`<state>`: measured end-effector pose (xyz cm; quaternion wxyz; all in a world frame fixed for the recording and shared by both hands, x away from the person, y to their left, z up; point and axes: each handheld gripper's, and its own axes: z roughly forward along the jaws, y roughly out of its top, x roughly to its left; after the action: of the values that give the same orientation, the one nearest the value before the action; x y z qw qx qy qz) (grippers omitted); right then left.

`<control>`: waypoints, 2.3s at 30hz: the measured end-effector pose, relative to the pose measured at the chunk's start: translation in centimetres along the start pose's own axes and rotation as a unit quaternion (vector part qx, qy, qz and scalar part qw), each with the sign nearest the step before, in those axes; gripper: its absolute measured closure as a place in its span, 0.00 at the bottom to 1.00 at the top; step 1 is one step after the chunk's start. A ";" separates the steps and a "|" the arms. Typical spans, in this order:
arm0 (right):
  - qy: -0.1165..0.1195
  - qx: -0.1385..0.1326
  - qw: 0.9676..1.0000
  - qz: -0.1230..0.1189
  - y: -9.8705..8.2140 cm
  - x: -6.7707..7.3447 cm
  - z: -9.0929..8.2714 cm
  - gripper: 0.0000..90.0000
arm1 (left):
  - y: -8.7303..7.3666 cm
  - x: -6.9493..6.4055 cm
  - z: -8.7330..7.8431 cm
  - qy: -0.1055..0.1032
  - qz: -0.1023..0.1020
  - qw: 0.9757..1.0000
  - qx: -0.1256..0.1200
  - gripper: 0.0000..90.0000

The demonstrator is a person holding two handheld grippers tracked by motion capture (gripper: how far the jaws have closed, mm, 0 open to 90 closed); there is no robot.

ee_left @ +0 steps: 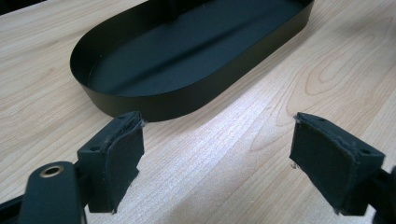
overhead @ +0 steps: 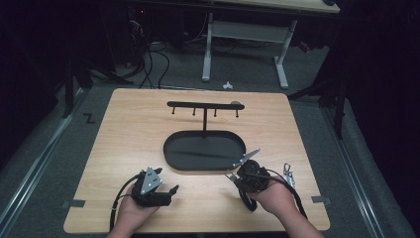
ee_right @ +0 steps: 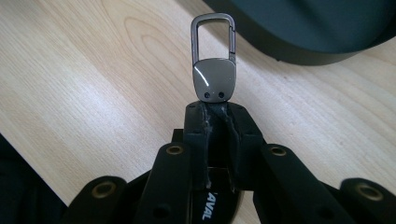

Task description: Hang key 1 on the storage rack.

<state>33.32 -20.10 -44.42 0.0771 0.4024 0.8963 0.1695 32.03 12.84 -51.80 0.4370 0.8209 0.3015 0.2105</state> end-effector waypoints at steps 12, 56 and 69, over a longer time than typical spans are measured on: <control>-0.013 -0.057 0.998 0.011 0.0 -0.3 -2.4 0.89 | -0.1 0.0 -0.3 0.004 0.002 1.000 -0.006 0.20; -0.039 -0.080 0.996 0.019 7.4 -1.5 -5.6 0.89 | -0.9 0.7 -1.9 0.021 -0.009 1.000 -0.019 0.20; -0.052 -0.052 0.997 0.023 11.9 -1.4 -6.5 0.89 | -1.0 0.8 -1.9 0.019 -0.010 1.000 -0.018 0.20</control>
<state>40.77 -15.37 -33.99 0.1408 0.4268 0.8715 0.1961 31.18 14.96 -51.54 0.4480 0.8056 0.3142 0.2269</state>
